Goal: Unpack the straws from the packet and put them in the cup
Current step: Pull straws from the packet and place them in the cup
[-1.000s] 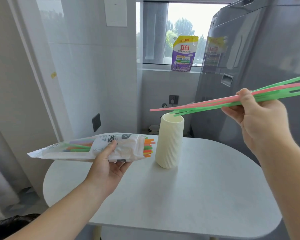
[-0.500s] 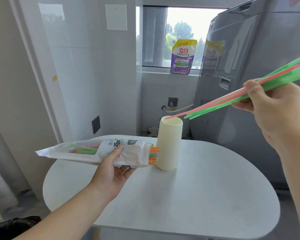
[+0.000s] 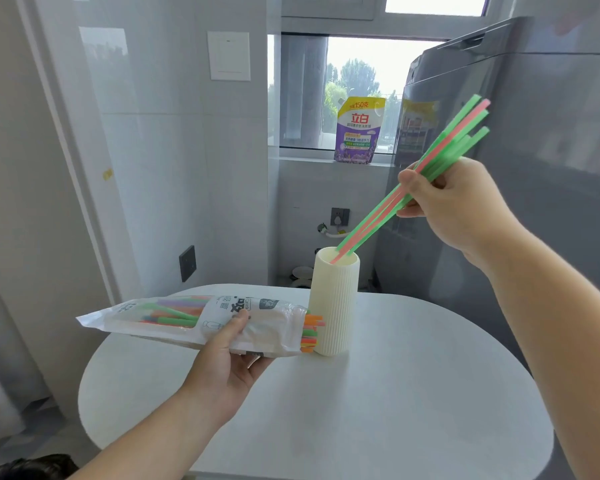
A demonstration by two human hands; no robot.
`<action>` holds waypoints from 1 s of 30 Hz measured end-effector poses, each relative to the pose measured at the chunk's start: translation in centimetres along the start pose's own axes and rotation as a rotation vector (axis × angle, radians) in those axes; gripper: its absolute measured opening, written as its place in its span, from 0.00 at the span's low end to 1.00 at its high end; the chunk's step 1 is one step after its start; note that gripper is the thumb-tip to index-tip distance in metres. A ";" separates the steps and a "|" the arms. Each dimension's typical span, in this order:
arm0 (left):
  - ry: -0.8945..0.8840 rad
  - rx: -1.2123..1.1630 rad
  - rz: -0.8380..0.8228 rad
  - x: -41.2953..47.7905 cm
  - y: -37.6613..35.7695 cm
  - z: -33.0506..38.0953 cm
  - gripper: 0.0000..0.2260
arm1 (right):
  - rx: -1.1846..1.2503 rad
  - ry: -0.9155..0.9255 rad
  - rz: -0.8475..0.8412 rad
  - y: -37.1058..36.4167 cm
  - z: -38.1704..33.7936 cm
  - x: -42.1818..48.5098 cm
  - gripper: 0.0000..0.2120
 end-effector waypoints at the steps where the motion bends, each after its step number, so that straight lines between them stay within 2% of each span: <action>1: 0.005 -0.002 0.003 0.0 0.0 0.0 0.16 | -0.017 0.000 -0.024 -0.5 0.0 0.3 0.10; 7: 0.021 -0.006 0.000 0.1 -0.1 -0.1 0.17 | -0.162 -0.017 -0.208 -4.8 1.0 1.2 0.12; 12: 0.025 -0.011 -0.005 0.0 -0.2 -0.1 0.15 | -0.251 -0.046 -0.288 -7.8 2.8 1.3 0.13; 15: 0.024 -0.012 -0.009 -0.1 -0.2 0.0 0.15 | -0.245 -0.059 -0.267 -8.5 3.7 1.2 0.12; 18: 0.020 -0.013 -0.004 -0.1 -0.2 0.1 0.15 | -0.249 -0.046 -0.224 -8.4 4.1 0.8 0.16; 22: 0.014 -0.007 -0.013 -0.3 -0.2 0.4 0.15 | -0.212 -0.032 -0.028 -6.9 3.8 -0.6 0.25; 24: 0.005 -0.003 -0.025 -0.4 -0.5 0.5 0.15 | -0.169 -0.022 0.107 -6.0 3.5 -2.3 0.20; 27: -0.023 0.004 -0.047 -0.7 -0.8 0.8 0.15 | -0.088 -0.043 0.239 -5.4 3.6 -6.5 0.06; 28: -0.035 0.008 -0.056 -0.8 -1.0 0.9 0.16 | -0.046 -0.089 0.209 -5.7 3.9 -7.9 0.06; 30: -0.058 0.022 -0.068 -1.1 -1.3 1.1 0.16 | 0.042 -0.228 -0.018 -7.1 4.7 -10.3 0.09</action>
Point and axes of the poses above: each hand's wrist, its own x-axis towards the middle knuckle, its own y-axis out of the back of the hand, z = x × y, the point moved 3 cm from there along x, towards the middle knuckle, and after that the axes turned 5 degrees about y, right-handed, at the moved point
